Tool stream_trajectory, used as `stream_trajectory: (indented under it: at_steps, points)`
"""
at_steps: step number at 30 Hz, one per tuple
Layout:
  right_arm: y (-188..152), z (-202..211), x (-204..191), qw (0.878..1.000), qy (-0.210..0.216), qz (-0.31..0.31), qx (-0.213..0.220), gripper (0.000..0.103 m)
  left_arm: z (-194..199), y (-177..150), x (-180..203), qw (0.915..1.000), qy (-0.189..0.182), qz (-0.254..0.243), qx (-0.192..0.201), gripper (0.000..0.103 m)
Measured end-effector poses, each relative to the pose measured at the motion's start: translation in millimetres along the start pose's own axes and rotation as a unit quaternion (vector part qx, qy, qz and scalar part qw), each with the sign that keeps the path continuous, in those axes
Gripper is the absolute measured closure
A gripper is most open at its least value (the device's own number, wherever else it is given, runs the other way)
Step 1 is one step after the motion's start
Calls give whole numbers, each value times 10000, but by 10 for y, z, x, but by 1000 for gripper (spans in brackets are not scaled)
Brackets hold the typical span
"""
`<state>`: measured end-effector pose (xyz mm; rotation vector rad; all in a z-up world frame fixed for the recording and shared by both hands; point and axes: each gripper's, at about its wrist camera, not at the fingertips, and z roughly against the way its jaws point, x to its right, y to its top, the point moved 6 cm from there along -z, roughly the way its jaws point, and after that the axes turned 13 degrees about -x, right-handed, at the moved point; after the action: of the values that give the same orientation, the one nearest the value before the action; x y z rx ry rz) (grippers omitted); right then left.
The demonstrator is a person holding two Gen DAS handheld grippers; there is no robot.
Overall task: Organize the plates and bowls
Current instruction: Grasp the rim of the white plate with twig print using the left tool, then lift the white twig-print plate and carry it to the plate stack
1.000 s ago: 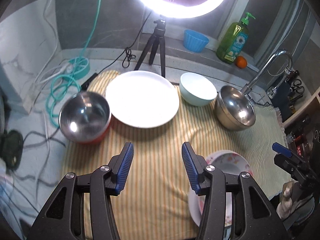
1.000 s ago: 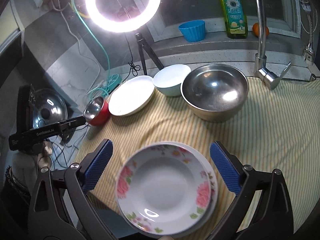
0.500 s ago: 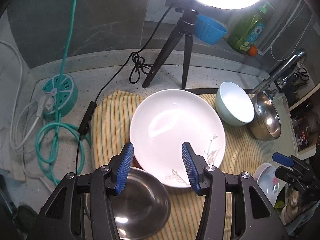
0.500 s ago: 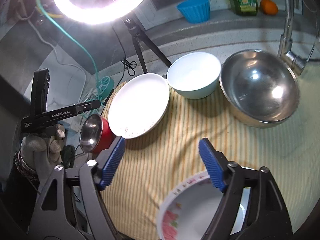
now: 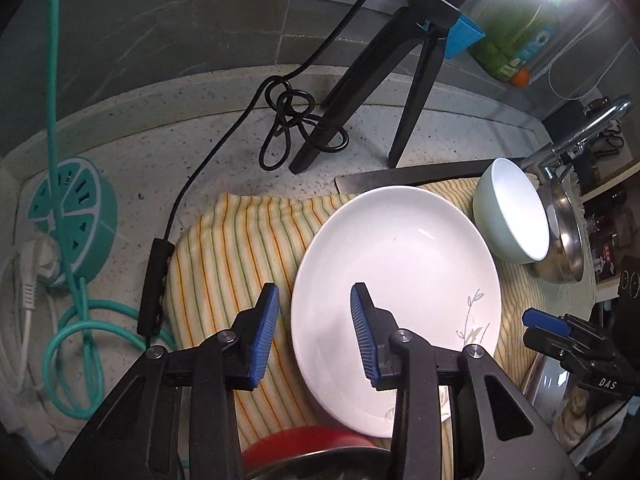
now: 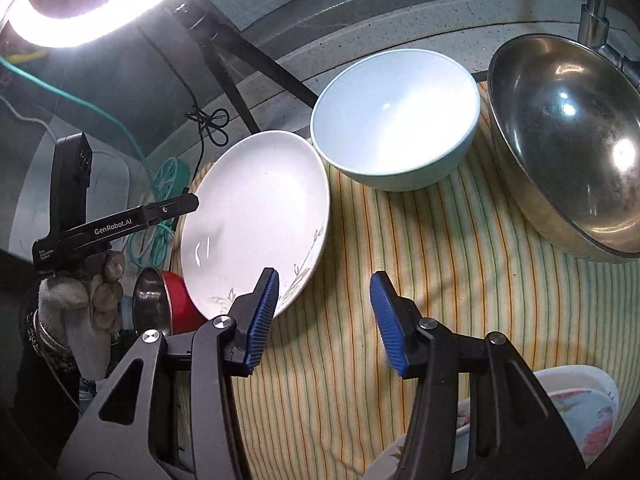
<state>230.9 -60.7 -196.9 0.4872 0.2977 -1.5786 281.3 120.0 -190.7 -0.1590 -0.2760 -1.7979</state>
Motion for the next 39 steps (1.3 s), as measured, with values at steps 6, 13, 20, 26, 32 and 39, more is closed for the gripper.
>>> stream_trajectory:
  at_steps: [6, 13, 20, 26, 32, 39]
  points:
    - [67, -156, -22, 9998, -77, -47, -164, 64, -101, 39, 9, 9998, -91, -104, -142, 74]
    - [190, -339, -113, 9993, -175, 28, -328, 81, -171, 53, 10, 9996, -127, -158, -205, 84]
    - [255, -422, -170, 9989, -221, 131, -402, 91, -187, 70, -6, 9997, -143, -117, -167, 87]
    - [250, -381, -157, 9989, -234, 133, -378, 91, -182, 49, -10, 9998, -168, -11, -117, 87]
    - [257, -295, -175, 9992, -181, 153, -326, 91, -86, 29, -15, 9998, -185, 44, 0, 87]
    - [247, -159, -254, 9993, -91, 297, -204, 91, 63, -17, -51, 9997, -154, 132, 152, 87]
